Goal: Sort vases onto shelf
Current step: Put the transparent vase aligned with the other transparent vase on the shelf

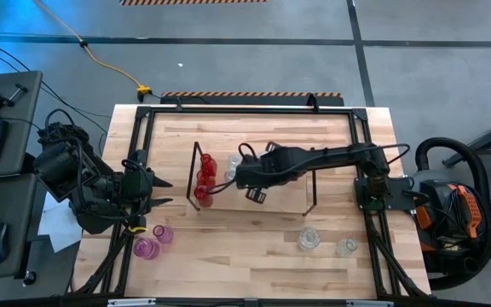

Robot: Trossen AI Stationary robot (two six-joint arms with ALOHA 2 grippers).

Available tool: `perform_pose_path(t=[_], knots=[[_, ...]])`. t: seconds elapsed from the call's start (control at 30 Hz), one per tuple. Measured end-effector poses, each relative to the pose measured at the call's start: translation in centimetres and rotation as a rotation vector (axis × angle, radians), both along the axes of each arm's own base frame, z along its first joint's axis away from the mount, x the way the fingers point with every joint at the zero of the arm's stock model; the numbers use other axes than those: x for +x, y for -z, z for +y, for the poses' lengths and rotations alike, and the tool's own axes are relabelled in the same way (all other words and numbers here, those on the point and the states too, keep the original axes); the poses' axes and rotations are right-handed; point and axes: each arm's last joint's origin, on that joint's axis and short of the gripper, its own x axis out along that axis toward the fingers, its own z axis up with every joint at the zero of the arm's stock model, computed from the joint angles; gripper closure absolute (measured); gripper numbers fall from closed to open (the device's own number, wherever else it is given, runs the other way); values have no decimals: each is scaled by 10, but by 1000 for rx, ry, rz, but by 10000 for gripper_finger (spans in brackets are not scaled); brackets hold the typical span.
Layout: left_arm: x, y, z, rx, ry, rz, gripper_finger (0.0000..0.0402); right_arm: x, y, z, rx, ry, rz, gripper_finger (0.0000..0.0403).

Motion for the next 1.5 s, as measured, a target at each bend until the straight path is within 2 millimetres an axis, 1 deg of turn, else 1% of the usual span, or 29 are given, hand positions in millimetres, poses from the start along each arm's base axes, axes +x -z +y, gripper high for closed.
perform_pose_path(t=[0.1,0.23,0.3,0.4,0.47,0.63,0.77,0.87,0.93,1.0,1.07,1.13,1.27,1.5], knots=[[0,0,0,7,6,1,254,-1,-24,4,7,47,-100,325],[0,0,0,4,7,3,254,-9,-44,17,61,123,-162,325],[-1,0,-1,-5,13,9,254,-16,-48,31,85,148,-157,325],[-3,0,-3,-8,27,9,254,-30,-48,60,112,181,-131,325],[-4,0,-5,-2,44,11,254,-39,-45,82,132,213,-127,325],[-7,0,-8,17,75,9,254,-61,-27,136,220,284,-114,325],[-8,0,-9,44,106,13,254,-84,1,172,257,349,-7,325],[-8,0,-9,60,120,16,254,-100,24,188,233,382,74,325],[-8,0,-9,70,127,18,254,-108,38,193,224,414,140,325],[-8,0,-9,76,132,19,254,-112,49,192,238,438,221,325],[-8,0,-9,76,132,19,254,-111,56,190,253,441,271,325],[-8,0,-9,76,133,19,254,-108,63,187,262,445,275,325],[-8,0,-9,68,130,20,254,-98,72,178,290,424,266,316],[-9,1,-10,43,146,41,254,-89,74,158,281,458,311,270]])
